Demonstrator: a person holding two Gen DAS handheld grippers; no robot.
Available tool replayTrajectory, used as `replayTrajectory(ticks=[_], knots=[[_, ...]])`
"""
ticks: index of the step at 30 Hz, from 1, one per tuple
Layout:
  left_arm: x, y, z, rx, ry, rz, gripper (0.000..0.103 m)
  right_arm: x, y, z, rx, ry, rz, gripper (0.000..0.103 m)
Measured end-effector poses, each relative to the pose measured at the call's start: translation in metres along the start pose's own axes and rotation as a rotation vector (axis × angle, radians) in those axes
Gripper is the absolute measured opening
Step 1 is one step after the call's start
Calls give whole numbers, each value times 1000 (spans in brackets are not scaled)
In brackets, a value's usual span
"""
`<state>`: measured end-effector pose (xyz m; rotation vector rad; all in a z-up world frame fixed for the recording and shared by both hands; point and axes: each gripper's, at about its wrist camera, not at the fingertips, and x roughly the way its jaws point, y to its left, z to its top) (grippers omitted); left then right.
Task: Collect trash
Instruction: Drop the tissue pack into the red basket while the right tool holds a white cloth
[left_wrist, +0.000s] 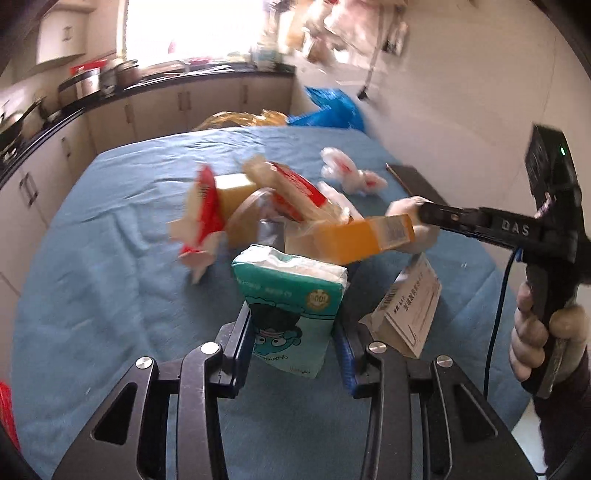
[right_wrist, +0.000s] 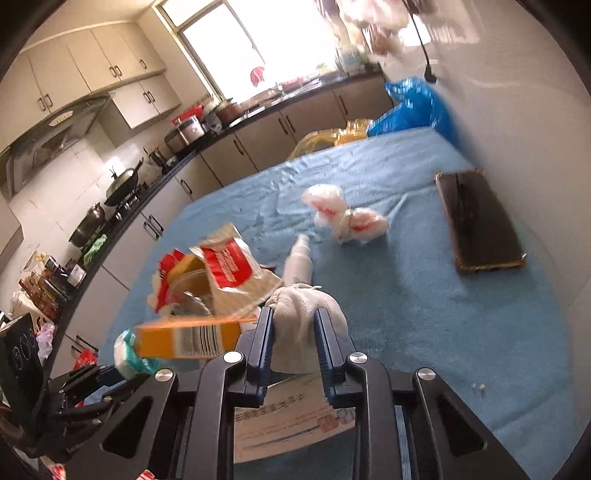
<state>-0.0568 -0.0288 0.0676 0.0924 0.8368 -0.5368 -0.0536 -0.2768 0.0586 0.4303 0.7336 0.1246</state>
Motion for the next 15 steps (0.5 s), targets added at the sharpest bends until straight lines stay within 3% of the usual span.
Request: replayTrajectory(ticks=[7, 15], knots=[[-58, 37, -23, -102, -74, 40, 38, -41, 38, -4, -45, -64, 20, 24], [-136, 127, -65, -295, -151, 212, 38, -21, 126, -28, -144, 30, 171, 24]])
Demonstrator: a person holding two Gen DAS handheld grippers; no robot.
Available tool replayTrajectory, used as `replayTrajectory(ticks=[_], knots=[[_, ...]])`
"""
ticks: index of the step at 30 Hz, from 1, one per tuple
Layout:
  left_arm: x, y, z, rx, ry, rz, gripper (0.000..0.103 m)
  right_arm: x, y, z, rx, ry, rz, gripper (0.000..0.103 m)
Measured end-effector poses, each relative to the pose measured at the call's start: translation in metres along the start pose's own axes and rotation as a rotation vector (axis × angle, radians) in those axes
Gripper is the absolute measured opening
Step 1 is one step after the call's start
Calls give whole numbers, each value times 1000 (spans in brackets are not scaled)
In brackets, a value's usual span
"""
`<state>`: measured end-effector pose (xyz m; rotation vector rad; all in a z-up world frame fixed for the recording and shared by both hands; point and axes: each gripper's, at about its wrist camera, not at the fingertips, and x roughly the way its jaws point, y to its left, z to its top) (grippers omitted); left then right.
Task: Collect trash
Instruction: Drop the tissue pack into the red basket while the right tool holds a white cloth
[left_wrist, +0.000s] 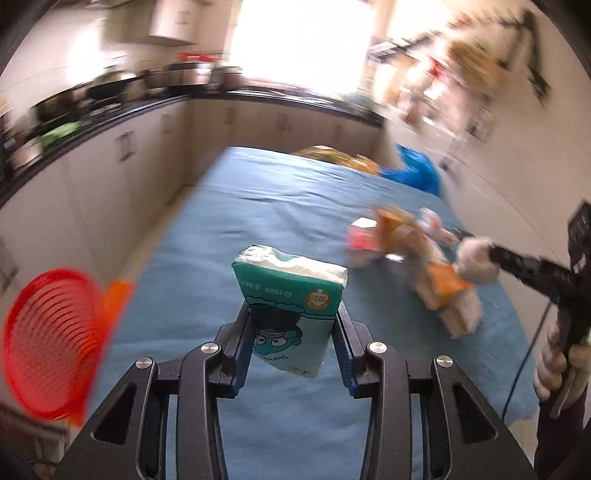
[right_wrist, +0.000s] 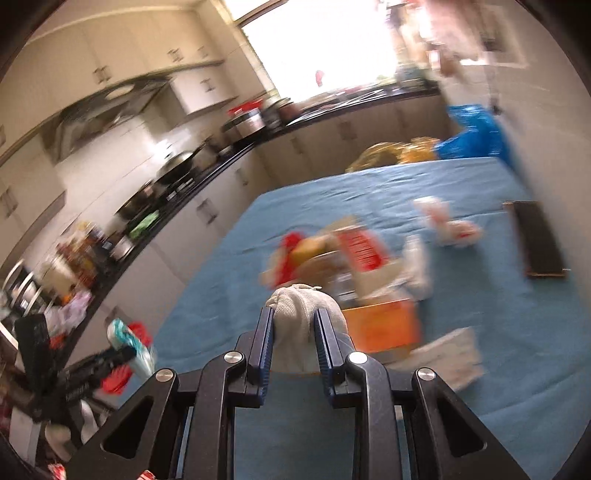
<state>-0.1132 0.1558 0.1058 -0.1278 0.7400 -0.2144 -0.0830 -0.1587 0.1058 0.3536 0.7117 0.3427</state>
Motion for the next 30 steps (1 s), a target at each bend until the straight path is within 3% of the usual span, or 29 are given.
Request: replayTrajectory(ticks=[4, 6, 11, 15, 23, 24, 27, 30], knots=[[-26, 74, -8, -113, -37, 169, 38, 43, 57, -7, -63, 81, 97, 24], [-31, 103, -13, -160, -36, 213, 38, 63, 83, -10, -92, 116, 136, 24], [-41, 170, -22, -257, -34, 297, 38, 128, 159, -18, -141, 226, 269, 24], [-41, 209, -23, -316, -36, 319, 39, 170, 215, -28, -172, 286, 352, 24], [-33, 243, -28, -384, -25, 310, 42, 237, 289, -46, -187, 372, 450, 30], [-33, 243, -29, -382, -23, 309, 43, 242, 291, -47, -181, 383, 454, 31], [-32, 239, -31, -374, -21, 315, 51, 253, 292, -51, -164, 396, 448, 48], [-35, 234, -31, -350, -28, 344, 57, 250, 288, -49, -152, 384, 439, 50]])
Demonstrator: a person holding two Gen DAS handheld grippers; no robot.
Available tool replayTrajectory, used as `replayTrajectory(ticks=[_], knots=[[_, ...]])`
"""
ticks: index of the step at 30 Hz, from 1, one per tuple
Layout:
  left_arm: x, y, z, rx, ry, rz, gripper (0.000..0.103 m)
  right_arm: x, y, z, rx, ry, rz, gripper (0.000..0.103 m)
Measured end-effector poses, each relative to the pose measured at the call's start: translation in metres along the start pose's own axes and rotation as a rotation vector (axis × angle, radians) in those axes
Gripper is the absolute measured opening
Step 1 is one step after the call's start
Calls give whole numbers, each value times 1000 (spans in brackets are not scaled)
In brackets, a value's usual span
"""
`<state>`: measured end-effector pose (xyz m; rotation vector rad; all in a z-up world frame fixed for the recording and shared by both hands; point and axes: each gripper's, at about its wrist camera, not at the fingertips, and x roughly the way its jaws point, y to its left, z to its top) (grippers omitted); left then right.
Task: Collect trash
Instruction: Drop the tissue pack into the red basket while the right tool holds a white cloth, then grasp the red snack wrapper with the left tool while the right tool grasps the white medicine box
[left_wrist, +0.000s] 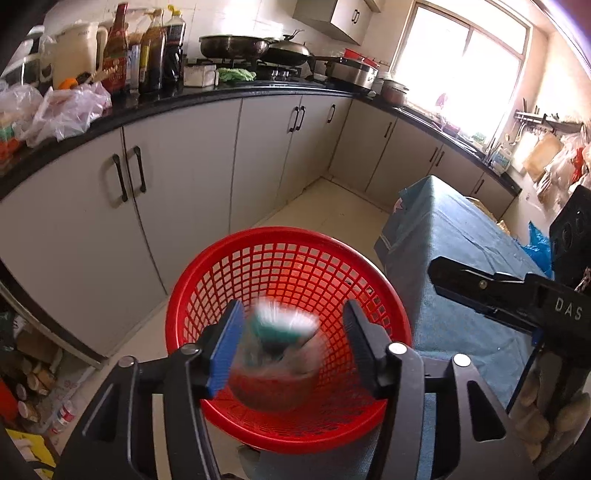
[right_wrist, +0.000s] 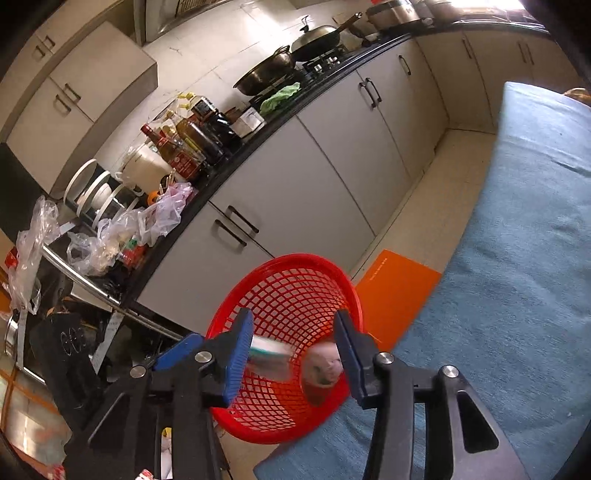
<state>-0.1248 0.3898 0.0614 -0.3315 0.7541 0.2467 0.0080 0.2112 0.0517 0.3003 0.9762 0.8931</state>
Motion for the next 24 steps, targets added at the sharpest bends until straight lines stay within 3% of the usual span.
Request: replayTrajectory(ticks=[6, 11, 15, 20, 24], knots=[[-23, -24, -7, 96, -79, 102, 68, -53, -16, -11, 0, -74, -98, 58], [-43, -57, -19, 184, -120, 116, 70, -110, -38, -44, 7, -147, -204, 63], [-57, -81, -30, 220, -120, 62, 72, -170, -60, -79, -5, -231, -321, 75], [-69, -118, -45, 237, -121, -12, 76, -252, -107, -115, 85, -312, -386, 76], [-64, -160, -53, 245, -98, -125, 76, -315, -146, -141, 160, -419, -488, 77]])
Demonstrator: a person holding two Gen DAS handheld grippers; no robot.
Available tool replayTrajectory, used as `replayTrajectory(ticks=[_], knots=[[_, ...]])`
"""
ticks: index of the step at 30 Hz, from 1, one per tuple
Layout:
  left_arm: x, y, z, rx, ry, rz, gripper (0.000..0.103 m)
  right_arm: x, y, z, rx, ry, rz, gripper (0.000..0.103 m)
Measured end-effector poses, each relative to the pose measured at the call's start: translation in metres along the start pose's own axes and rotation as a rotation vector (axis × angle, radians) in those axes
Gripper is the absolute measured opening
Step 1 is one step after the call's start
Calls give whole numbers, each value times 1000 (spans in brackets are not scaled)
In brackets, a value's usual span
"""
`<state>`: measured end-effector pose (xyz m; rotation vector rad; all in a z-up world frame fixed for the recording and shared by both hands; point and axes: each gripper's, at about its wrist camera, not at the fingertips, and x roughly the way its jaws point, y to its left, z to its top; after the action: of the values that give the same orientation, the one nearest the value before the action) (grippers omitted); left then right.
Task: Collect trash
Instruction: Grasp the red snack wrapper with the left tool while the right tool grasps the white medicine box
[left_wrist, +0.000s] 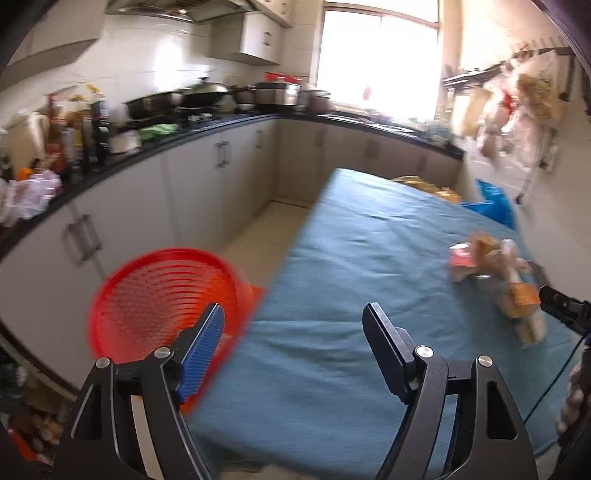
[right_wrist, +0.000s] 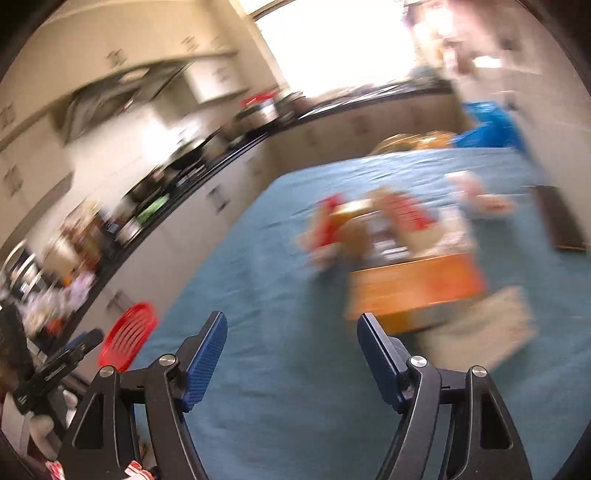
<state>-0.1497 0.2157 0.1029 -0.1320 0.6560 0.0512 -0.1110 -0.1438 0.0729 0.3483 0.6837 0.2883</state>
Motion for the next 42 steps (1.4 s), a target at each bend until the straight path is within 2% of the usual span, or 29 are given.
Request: replayTrajectory(ticks=[3, 7, 10, 15, 18, 23, 31, 35, 37, 42], knots=[[19, -41, 12, 9, 21, -84, 76, -23, -46, 5, 59, -52, -58, 78], [50, -91, 35, 18, 61, -164, 76, -32, -89, 13, 106, -79, -106, 81], [73, -127, 46, 34, 81, -198, 76, -23, -113, 18, 123, -91, -116, 81], [108, -170, 58, 51, 113, -215, 76, -3, -146, 25, 155, -124, -79, 81], [130, -178, 69, 27, 128, -208, 76, 10, -154, 27, 154, -123, -79, 82], [161, -183, 80, 7, 117, -187, 76, 34, -170, 24, 205, -36, -45, 82], [207, -188, 77, 18, 197, -243, 76, 34, -191, 23, 322, -52, -13, 84], [210, -188, 76, 28, 241, -296, 76, 36, -180, 25, 285, -47, -69, 84], [205, -192, 80, 48, 258, -331, 76, 36, -176, 24, 276, -32, -135, 84], [188, -200, 92, 124, 239, -361, 76, 18, -167, 23, 387, 104, -210, 84]])
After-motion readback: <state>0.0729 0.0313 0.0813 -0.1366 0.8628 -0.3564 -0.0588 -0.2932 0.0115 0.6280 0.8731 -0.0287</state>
